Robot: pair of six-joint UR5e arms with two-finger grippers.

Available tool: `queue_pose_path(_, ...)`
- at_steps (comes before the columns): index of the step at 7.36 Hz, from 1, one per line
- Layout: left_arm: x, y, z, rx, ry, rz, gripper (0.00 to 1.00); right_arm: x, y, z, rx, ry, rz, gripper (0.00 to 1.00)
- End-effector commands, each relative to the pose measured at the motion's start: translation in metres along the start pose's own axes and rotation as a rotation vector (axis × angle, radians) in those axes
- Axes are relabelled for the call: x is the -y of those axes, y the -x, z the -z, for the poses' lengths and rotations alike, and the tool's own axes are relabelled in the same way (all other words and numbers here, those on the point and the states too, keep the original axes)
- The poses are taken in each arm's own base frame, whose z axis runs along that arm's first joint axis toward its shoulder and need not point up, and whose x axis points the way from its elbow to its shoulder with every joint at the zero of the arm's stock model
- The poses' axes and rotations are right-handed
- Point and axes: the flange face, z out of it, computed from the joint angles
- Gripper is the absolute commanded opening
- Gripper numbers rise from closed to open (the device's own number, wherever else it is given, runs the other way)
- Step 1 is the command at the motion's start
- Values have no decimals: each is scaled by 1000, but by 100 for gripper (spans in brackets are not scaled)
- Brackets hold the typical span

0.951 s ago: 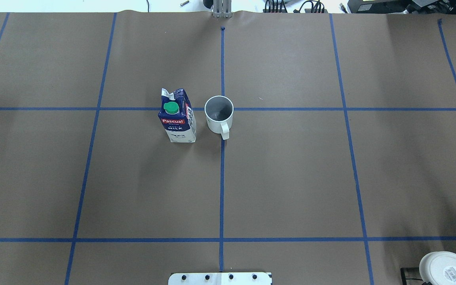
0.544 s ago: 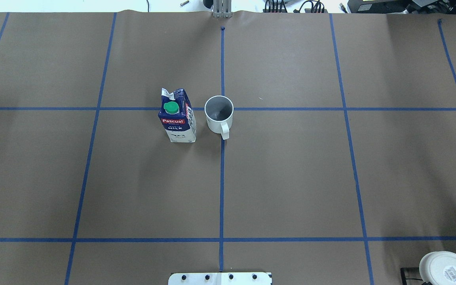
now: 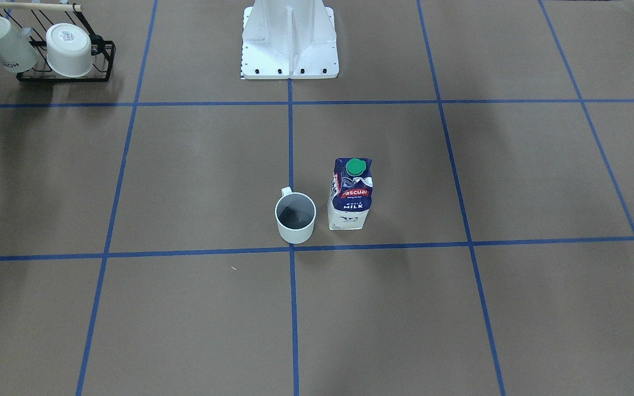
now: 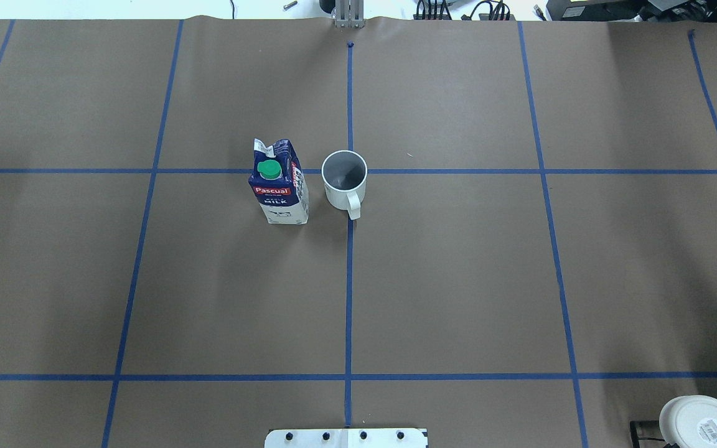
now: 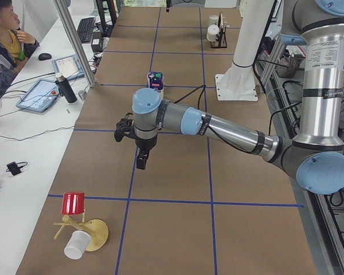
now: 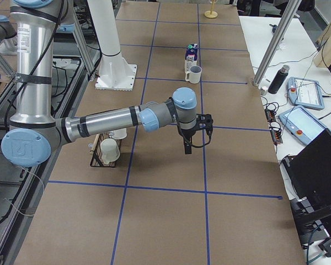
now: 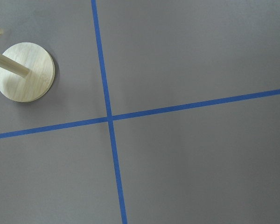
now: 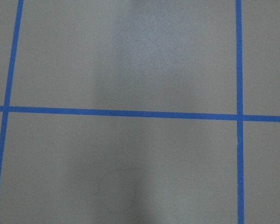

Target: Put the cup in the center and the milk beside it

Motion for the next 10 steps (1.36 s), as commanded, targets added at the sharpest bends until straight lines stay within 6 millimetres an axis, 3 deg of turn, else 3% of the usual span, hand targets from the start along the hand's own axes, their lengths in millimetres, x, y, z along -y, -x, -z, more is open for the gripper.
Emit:
queue_pose_path(1,4,-1,-3,-5,2,0,98,-1,-18,4,-6,-7,-11,100)
queue_pose_path(5,-10,21,-25,-8,50,43,99,-4,-21,-3,24,23,17,100)
queue_pose_path(6,-10,33,-40,-9,73,61,99,-13,-32,-12,37,50,9,100)
queue_pose_path(7,-10,33,-37,-11,42,37,99,-11,-45,-19,29,60,13,100)
queue_pose_path(8,-12,31,-36,-12,34,26,98,-17,-74,-13,23,53,-34,100)
queue_pose_path(9,-11,26,-30,-15,21,8,99,-22,-84,-8,50,53,-63,100)
queue_pose_path(10,-2,18,-23,-15,-19,-31,99,-17,-81,0,53,37,-58,100)
